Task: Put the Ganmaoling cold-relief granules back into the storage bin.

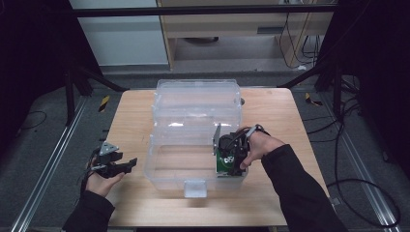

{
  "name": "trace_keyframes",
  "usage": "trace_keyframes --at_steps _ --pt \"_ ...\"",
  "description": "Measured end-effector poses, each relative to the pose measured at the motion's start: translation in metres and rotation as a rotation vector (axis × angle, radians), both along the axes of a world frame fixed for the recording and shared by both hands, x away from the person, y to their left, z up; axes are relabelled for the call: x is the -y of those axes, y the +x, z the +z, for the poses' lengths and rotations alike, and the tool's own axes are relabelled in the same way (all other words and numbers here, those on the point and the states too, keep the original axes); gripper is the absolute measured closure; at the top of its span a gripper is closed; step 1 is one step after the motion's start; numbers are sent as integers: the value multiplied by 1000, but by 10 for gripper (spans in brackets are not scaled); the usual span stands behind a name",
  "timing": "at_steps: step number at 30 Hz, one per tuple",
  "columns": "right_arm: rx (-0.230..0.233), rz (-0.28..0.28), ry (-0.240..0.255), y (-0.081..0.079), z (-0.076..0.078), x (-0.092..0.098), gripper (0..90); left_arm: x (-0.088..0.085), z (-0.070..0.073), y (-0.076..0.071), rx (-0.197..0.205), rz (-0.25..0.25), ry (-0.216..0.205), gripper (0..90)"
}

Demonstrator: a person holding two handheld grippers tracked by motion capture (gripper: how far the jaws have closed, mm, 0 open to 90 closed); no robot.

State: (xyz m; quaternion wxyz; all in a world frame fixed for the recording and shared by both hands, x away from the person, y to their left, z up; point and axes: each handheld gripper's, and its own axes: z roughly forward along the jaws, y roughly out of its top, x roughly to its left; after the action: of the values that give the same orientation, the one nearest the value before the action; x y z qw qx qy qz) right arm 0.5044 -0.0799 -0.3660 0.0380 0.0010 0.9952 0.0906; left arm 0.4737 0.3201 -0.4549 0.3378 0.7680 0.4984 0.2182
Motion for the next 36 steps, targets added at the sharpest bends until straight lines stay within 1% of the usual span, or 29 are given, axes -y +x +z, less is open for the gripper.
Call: trace_keyframes --at_steps 5,9,12,26,36 --pt "0 -2 6 0 -2 0 171 0 0 0 2 -1 -1 334" --pt "3 5 2 1 -5 0 170 0 0 0 -1 0 0 334" --pt "-1 0 -13 1 -7 -1 168 0 0 0 0 1 -1 334" --pt "1 -5 -16 2 -15 -2 165 0 0 0 -3 1 -2 335" --pt "9 -16 -19 0 -16 -3 154 0 -1 0 -4 0 0 335"
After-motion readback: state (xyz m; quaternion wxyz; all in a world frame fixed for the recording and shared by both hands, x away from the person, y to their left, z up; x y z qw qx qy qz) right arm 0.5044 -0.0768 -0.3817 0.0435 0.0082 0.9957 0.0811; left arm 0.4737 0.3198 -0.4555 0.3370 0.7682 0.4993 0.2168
